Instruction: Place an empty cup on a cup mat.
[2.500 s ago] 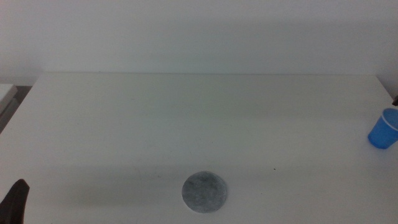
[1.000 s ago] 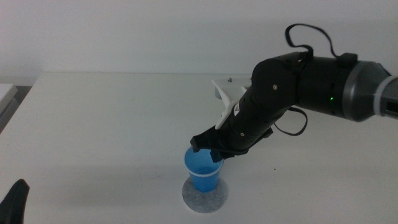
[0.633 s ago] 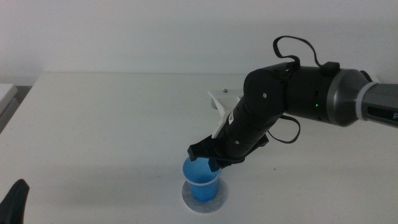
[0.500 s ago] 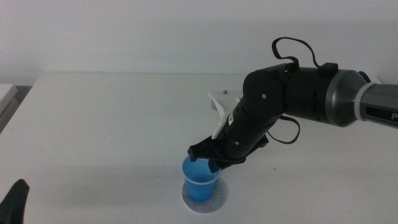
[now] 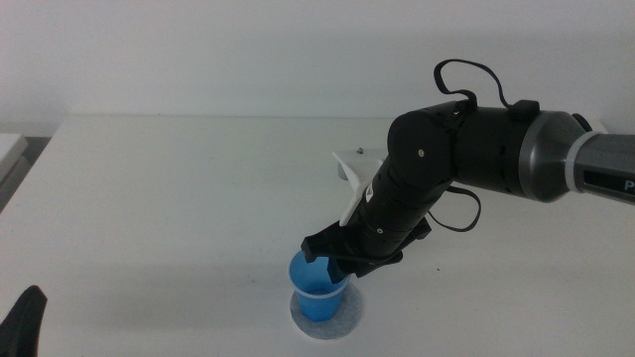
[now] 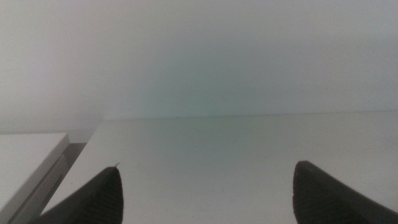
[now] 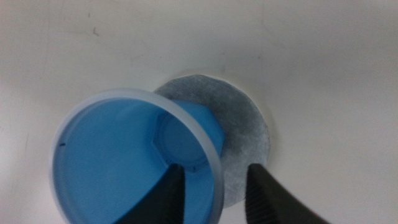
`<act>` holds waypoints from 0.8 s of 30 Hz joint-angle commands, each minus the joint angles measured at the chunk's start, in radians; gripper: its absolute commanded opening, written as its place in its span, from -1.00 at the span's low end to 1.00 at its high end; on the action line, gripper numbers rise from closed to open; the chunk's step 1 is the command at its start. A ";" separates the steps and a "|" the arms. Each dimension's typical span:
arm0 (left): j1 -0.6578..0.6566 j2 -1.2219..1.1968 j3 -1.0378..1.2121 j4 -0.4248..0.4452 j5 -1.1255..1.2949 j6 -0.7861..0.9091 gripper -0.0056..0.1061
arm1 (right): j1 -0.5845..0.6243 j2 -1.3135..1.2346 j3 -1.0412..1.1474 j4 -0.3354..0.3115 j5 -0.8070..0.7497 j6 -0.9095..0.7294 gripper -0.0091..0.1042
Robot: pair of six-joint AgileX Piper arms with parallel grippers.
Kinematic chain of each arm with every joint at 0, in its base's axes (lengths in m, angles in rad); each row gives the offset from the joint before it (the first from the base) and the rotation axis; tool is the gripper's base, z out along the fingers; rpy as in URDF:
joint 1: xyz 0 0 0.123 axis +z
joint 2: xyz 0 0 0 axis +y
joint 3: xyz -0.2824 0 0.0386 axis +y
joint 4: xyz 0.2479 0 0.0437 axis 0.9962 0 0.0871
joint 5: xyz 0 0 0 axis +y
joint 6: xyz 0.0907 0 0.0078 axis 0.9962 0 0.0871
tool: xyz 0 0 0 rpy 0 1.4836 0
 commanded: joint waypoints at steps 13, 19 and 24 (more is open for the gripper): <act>-0.001 -0.004 0.000 0.000 -0.013 -0.003 0.78 | 0.002 -0.005 -0.070 0.026 0.042 -0.049 0.14; -0.001 -0.004 0.000 0.000 -0.013 -0.003 0.78 | 0.002 -0.011 -0.174 0.029 0.191 -0.105 0.37; -0.001 -0.004 0.000 0.000 -0.013 -0.003 0.78 | 0.002 -0.081 -0.288 0.012 0.300 -0.196 0.37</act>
